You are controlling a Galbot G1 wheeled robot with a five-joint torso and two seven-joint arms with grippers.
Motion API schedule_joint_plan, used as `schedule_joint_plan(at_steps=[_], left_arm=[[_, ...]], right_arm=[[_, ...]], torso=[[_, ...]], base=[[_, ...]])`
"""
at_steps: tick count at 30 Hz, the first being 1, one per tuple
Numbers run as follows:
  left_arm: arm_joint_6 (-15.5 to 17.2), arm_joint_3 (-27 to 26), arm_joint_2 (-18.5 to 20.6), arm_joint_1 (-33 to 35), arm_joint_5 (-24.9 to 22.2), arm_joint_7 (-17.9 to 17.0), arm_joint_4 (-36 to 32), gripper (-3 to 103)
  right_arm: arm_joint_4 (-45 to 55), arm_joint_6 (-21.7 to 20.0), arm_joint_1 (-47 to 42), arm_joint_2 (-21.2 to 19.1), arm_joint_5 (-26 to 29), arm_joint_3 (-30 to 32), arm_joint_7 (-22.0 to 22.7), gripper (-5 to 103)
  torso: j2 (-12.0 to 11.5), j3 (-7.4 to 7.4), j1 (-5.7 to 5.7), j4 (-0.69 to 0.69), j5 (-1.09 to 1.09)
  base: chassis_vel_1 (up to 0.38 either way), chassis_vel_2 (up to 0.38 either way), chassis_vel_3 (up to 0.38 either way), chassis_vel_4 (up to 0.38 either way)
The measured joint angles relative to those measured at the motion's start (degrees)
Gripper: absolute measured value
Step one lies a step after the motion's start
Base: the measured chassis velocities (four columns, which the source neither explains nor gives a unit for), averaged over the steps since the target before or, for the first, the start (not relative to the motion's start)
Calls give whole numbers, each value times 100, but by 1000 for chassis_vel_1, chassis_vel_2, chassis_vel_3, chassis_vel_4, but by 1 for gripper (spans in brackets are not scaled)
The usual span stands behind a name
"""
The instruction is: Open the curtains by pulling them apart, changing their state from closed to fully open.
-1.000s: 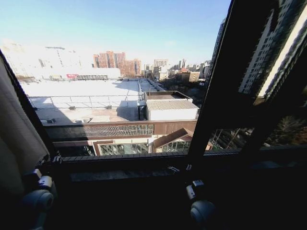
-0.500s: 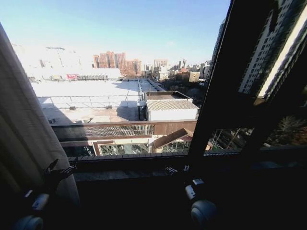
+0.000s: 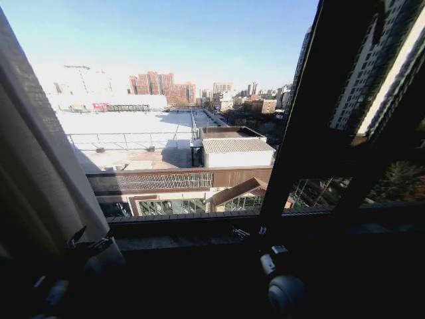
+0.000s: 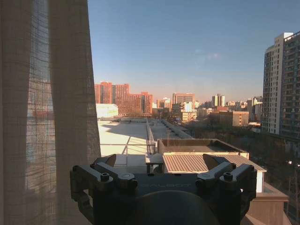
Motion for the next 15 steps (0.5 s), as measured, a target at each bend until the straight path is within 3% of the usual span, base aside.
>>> schedule_joint_plan(at_steps=[15], left_arm=[[140,149,-183,-111,188,1,-190,100]], right_arm=[[-79,16,67,-33,1,94,-4,100]], torso=[[0,0,1,-1,1]], base=[[-40,-45,42,41]])
